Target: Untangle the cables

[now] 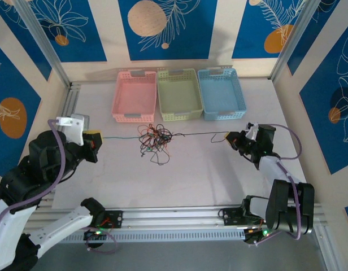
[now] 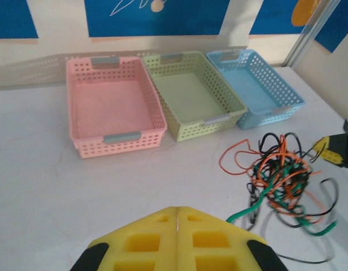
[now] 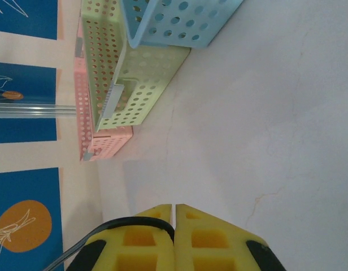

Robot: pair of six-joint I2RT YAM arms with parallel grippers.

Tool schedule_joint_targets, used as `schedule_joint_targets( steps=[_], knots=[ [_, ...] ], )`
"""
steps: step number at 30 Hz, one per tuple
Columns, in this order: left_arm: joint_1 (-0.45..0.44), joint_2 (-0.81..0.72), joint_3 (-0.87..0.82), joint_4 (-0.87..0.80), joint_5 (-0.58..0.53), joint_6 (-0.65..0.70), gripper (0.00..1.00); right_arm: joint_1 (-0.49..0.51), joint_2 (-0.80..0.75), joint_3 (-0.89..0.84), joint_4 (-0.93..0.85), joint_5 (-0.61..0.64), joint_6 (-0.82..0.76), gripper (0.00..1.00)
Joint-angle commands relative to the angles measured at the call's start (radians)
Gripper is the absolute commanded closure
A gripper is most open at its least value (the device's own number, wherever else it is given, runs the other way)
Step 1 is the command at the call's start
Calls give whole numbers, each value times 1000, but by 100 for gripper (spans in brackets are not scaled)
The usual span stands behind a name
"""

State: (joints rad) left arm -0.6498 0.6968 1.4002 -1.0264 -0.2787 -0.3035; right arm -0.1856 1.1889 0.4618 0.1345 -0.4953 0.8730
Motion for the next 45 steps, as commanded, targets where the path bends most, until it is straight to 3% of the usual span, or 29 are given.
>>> schedule_joint_targets(
  steps=[1,7,15,20,23,24,26,28,33,38,45],
  knots=[
    [10,-92,103,-37,-252,53,100,-83,14,-29,-74,203,64,100],
    [9,-120,88,-60,-279,51,100,-113,-7,-34,-111,224,62,100],
    [8,-69,-12,-3,-123,18,100,-99,-33,-21,-114,211,23,100],
    [9,54,-161,145,196,-43,100,30,-38,59,-163,209,-74,100],
    [9,136,-260,252,309,-68,100,101,-47,114,-248,250,-132,100],
    [9,164,-282,272,326,-70,100,118,-49,128,-274,261,-149,96],
    [10,225,-317,299,346,-68,100,145,-54,157,-326,274,-175,72],
    [10,267,-343,325,354,-65,100,171,-66,174,-357,288,-191,61],
    [12,323,-373,358,354,-62,100,263,-97,230,-468,304,-227,57],
    [42,335,-414,400,365,-62,100,447,-131,248,-503,246,-235,57],
    [74,340,-498,474,400,-51,100,695,-7,306,-446,243,-151,60]
  ],
)
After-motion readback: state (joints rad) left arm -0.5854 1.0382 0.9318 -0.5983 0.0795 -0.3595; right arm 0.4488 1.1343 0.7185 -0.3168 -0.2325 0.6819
